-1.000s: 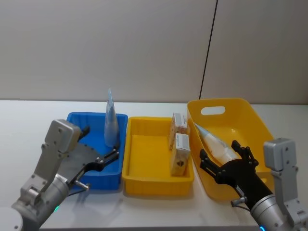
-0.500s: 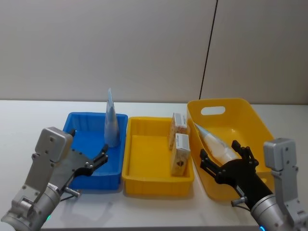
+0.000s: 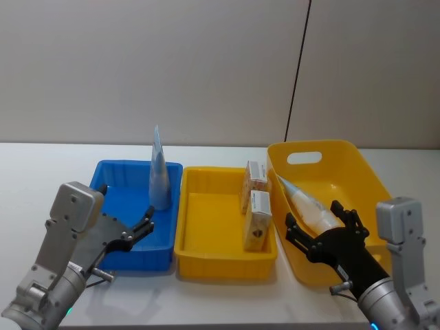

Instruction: Bimanual collaborative sorting of washing and personal care products

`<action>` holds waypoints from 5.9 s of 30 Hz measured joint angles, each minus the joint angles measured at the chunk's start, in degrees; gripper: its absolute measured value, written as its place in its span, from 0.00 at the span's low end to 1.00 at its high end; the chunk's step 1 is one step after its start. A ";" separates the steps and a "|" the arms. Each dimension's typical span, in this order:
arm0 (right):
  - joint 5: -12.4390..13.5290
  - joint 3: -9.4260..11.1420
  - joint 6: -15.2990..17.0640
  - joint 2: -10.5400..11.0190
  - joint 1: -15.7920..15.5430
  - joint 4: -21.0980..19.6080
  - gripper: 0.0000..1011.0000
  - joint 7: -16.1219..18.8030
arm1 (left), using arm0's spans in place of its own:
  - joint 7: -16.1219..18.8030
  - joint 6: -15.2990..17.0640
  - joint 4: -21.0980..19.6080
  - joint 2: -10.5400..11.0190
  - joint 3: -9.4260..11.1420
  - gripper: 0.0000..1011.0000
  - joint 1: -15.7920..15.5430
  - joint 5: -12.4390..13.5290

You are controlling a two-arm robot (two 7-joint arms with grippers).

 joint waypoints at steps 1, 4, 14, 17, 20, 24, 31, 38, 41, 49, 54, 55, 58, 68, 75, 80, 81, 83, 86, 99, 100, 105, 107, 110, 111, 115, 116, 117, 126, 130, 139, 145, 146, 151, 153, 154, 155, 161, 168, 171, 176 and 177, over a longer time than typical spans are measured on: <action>-0.01 0.00 0.07 -0.03 0.01 0.00 0.99 -0.01 | 0.00 0.00 0.00 0.00 0.00 0.99 0.00 0.00; -0.07 -0.06 0.86 -0.46 0.19 0.00 0.99 -0.27 | 0.00 0.00 0.00 0.00 0.02 0.99 0.00 0.00; -1.01 -1.26 4.27 -2.60 1.91 0.37 0.99 -2.02 | 0.00 0.00 0.00 0.00 0.03 0.99 0.00 0.00; -1.49 -1.87 5.60 -3.46 2.76 0.83 0.99 -2.60 | -0.01 -0.01 0.00 0.00 0.02 0.99 0.00 0.00; -1.94 -2.40 6.62 -4.16 3.55 1.36 0.99 -3.11 | -0.01 -0.02 0.00 0.00 0.02 0.99 0.00 -0.01; -2.70 -3.06 7.85 -5.01 4.65 2.24 0.99 -3.70 | -0.01 -0.04 0.00 0.00 0.02 0.99 0.00 -0.01; -4.38 -4.12 9.56 -6.18 6.54 4.20 0.99 -4.82 | -0.01 -0.05 0.00 0.00 0.02 0.99 0.00 -0.01; -6.06 -5.00 10.84 -7.44 8.84 6.94 0.99 -5.70 | -0.01 -0.05 0.01 0.00 0.03 0.99 0.00 -0.01; -6.59 -5.29 11.19 -8.04 9.86 8.18 0.99 -5.96 | -0.01 -0.05 0.01 0.00 0.03 0.99 0.00 -0.01; -7.56 -5.78 12.09 -9.64 12.31 11.44 0.99 -6.51 | -0.01 -0.05 0.01 0.00 0.02 0.99 0.00 -0.01; -8.04 -5.97 12.66 -10.60 13.61 13.45 0.99 -6.84 | -0.01 -0.04 0.00 0.00 0.02 0.99 0.00 -0.01; -8.15 -6.01 12.81 -10.90 13.98 14.06 0.99 -6.92 | -0.01 -0.04 0.01 0.00 0.03 0.99 0.00 -0.01; -8.32 -6.07 12.95 -11.38 14.58 15.11 0.99 -7.08 | -0.01 -0.04 0.00 0.00 0.02 0.99 0.00 -0.01; -9.43 -6.29 13.26 -13.22 16.74 19.45 0.99 -7.87 | -0.01 -0.04 0.00 0.00 0.02 0.99 0.00 -0.01; -10.04 -6.38 13.20 -14.31 18.00 22.11 0.99 -8.28 | -0.01 -0.04 0.01 0.00 0.03 0.99 0.00 -0.01; -10.36 -6.39 12.96 -15.04 18.81 23.71 0.99 -8.50 | -0.01 -0.04 0.01 0.00 0.02 0.99 -0.01 -0.01; -10.45 -6.38 12.88 -15.28 19.10 24.32 0.99 -8.55 | -0.01 -0.04 0.01 0.00 0.02 0.99 0.00 -0.01; -10.60 -6.34 12.74 -15.62 19.49 25.06 0.99 -8.66 | -0.01 -0.04 0.00 0.00 0.02 0.99 0.00 -0.01; -10.78 -6.27 12.52 -16.11 20.02 26.06 0.99 -8.80 | -0.01 -0.04 0.01 0.00 0.02 0.99 -0.01 -0.01; -11.54 -5.78 12.24 -17.83 21.62 29.18 0.99 -9.85 | -0.01 -0.04 0.00 0.00 0.02 0.99 0.00 -0.01; -11.64 -5.70 12.24 -18.06 21.77 29.47 0.99 -10.03 | -0.01 -0.04 0.00 0.00 0.02 0.99 0.00 -0.01; -11.85 -5.39 12.36 -18.65 22.12 30.18 0.99 -10.59 | -0.01 -0.04 0.01 0.00 0.02 0.99 0.00 0.00; -11.93 -5.28 12.43 -18.81 22.21 30.38 0.99 -10.80 | -0.01 -0.04 0.00 0.00 0.02 0.99 0.00 0.00; -12.15 -5.05 12.65 -19.23 22.48 30.95 0.99 -11.23 | -0.01 -0.04 0.01 0.00 0.02 0.99 0.00 0.00; -12.17 -4.99 12.69 -19.33 22.53 31.10 0.99 -11.30 | -0.01 -0.04 0.01 0.00 0.02 0.99 0.00 -0.01; -12.33 -4.72 12.90 -19.72 22.81 31.65 0.99 -11.66 | -0.01 -0.04 0.00 0.00 0.02 0.99 0.00 -0.01; -12.37 -4.66 12.94 -19.79 22.86 31.76 0.99 -11.75 | -0.01 -0.04 0.00 0.00 0.02 0.99 0.00 -0.01; -12.42 -4.63 12.96 -19.86 22.91 31.84 0.99 -11.81 | -0.01 -0.04 0.00 0.00 0.02 0.99 0.00 -0.01; -12.97 -4.13 12.96 -20.63 23.59 33.21 0.99 -12.51 | -0.01 -0.04 0.01 0.00 0.02 0.99 0.00 0.00; -13.14 -3.96 12.87 -20.88 23.81 33.68 0.99 -12.73 | -0.01 -0.04 0.01 0.00 0.02 0.99 0.00 -0.01; -13.44 -3.77 12.68 -21.17 24.09 34.23 0.82 -13.02 | -0.01 -0.04 0.00 0.00 0.02 0.99 -0.01 -0.01; -13.51 -3.72 12.60 -21.28 24.18 34.43 0.63 -13.11 | -0.01 -0.04 0.00 0.00 0.02 0.99 0.00 0.00; -13.51 -3.72 12.60 -21.29 24.18 34.45 0.61 -13.12 | -0.01 -0.04 0.01 0.00 0.02 0.99 0.00 -0.01; -13.55 -3.70 12.56 -21.34 24.23 34.54 0.47 -13.15 | -0.01 -0.04 0.01 0.00 0.02 0.99 0.00 0.00; -13.57 -3.68 12.55 -21.36 24.24 34.57 0.41 -13.16 | -0.01 -0.04 0.00 0.00 0.02 0.99 0.00 0.00; -13.59 -3.67 12.54 -21.37 24.24 34.57 0.36 -13.16 | -0.01 -0.04 0.00 0.00 0.02 0.99 -0.01 -0.01; -13.61 -3.67 12.52 -21.37 24.24 34.57 0.36 -13.16 | -0.01 -0.04 0.00 0.00 0.02 0.99 0.00 -0.01; -13.63 -3.64 11.37 -21.19 23.86 33.82 0.26 -12.57 | -0.01 -0.04 0.00 0.00 0.02 0.99 -0.01 0.00; -13.25 -3.40 8.48 -20.81 23.05 31.79 0.25 -10.90 | -0.01 -0.04 0.00 0.00 0.02 0.99 0.00 -0.01; -12.80 -3.14 6.96 -20.62 22.61 30.55 0.25 -9.96 | -0.01 -0.04 0.01 0.00 0.02 0.99 0.00 -0.01; -11.91 -2.58 4.70 -20.42 22.08 28.51 0.25 -8.57 | -0.01 -0.04 0.00 0.00 0.02 0.99 0.00 -0.01; -11.55 -2.37 3.97 -20.37 21.95 27.87 0.25 -8.08 | -0.01 -0.04 0.00 0.00 0.02 0.99 0.00 -0.01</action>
